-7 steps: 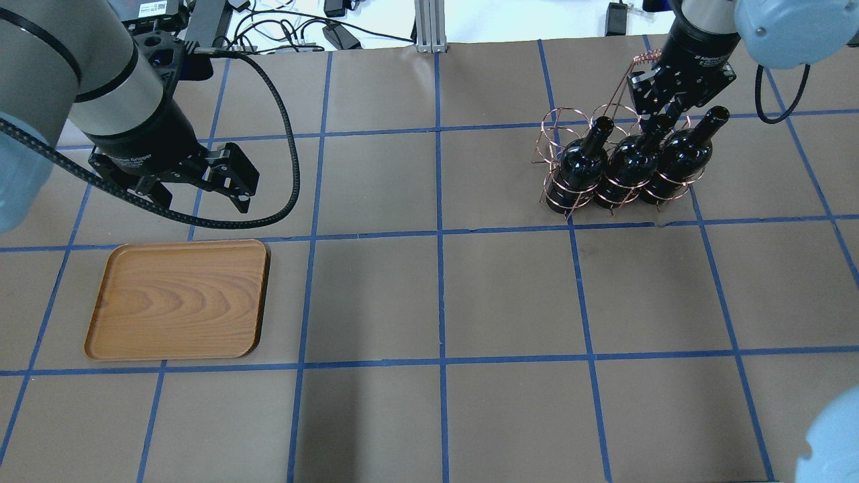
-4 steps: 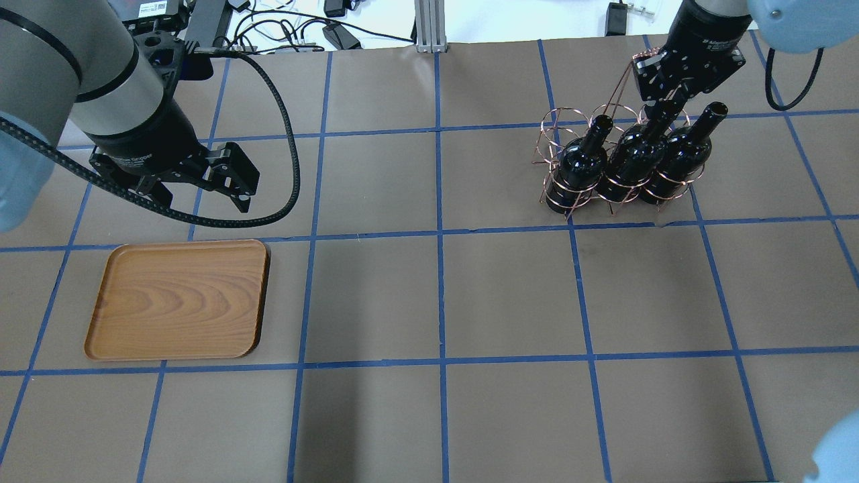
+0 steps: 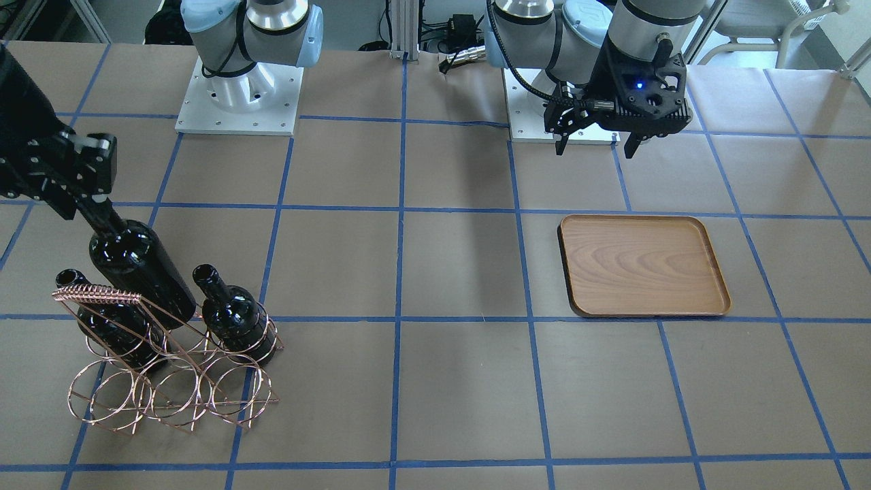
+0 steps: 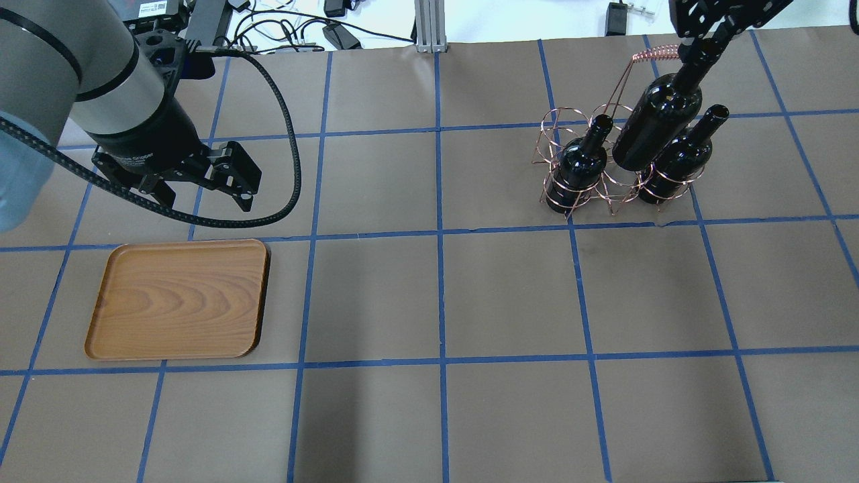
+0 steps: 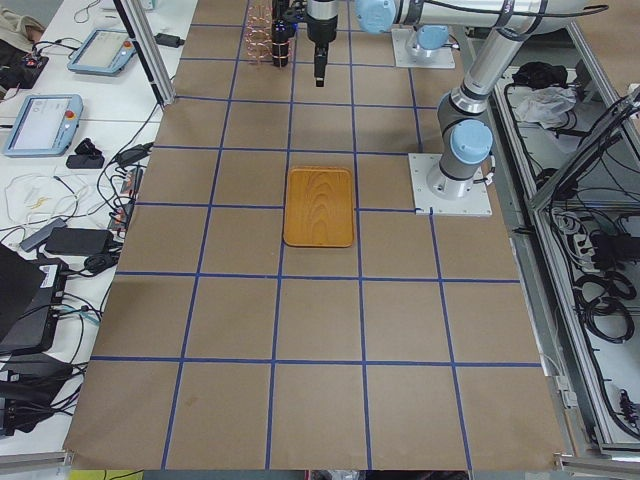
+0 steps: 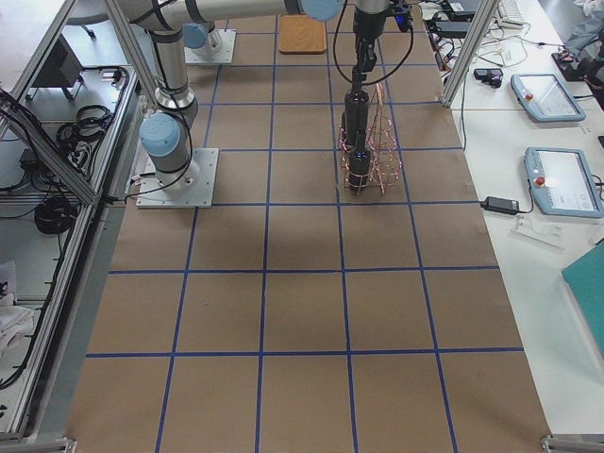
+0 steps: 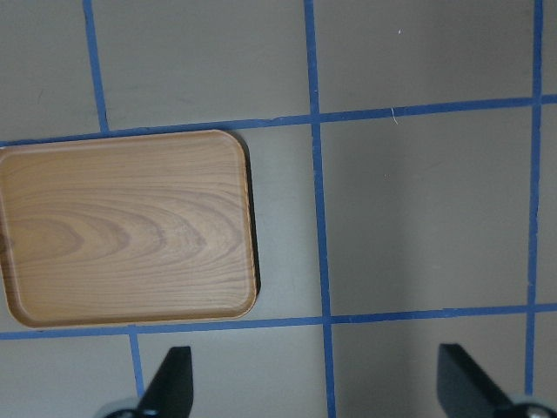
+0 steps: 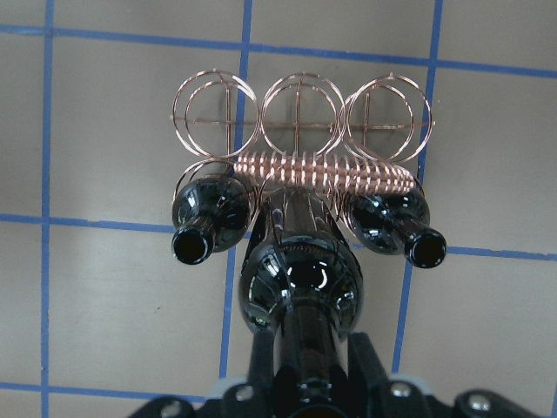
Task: Take wine from basket and place on tray
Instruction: 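Pull the bottle out of the rack toward the robot with the right gripper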
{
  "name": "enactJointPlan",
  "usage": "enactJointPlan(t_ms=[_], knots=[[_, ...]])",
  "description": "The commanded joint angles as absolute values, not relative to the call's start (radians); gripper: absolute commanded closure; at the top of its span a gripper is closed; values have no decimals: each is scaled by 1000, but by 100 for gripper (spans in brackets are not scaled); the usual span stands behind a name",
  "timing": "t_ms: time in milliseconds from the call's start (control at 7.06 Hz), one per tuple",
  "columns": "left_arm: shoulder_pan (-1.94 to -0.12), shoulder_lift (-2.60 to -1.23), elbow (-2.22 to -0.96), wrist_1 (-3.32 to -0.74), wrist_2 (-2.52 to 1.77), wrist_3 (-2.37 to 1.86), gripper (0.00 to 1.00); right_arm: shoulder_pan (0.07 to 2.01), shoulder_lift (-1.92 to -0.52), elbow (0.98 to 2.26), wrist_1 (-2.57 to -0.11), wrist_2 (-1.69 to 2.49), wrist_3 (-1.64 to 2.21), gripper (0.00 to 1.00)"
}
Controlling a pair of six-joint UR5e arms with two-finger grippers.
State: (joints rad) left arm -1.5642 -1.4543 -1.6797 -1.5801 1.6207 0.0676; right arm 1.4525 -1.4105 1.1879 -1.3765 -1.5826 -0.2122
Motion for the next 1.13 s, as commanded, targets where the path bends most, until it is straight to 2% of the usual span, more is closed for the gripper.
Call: enactJointPlan(t_ms=[0, 142, 425, 567, 992], knots=[[-1565, -1453, -1678, -1585, 1629, 67, 0, 1469, -1472, 1184, -1243, -1586, -212, 89], [-1565, -1451, -1678, -1585, 1634, 67, 0, 1474, -1503, 1207, -1185, -1583, -189, 89], [-1565, -1451, -1680, -1585, 1634, 67, 0, 1491, -1583, 1355, -1170, -1571, -116, 89], [-1565, -1451, -1680, -1586, 1634, 67, 0, 1565, -1610, 1433, -1180, -1537, -9, 89], [-1565, -1451, -1684, -1591, 1637, 67, 0, 1819, -1536, 1486, -1383, -1532, 349, 90]])
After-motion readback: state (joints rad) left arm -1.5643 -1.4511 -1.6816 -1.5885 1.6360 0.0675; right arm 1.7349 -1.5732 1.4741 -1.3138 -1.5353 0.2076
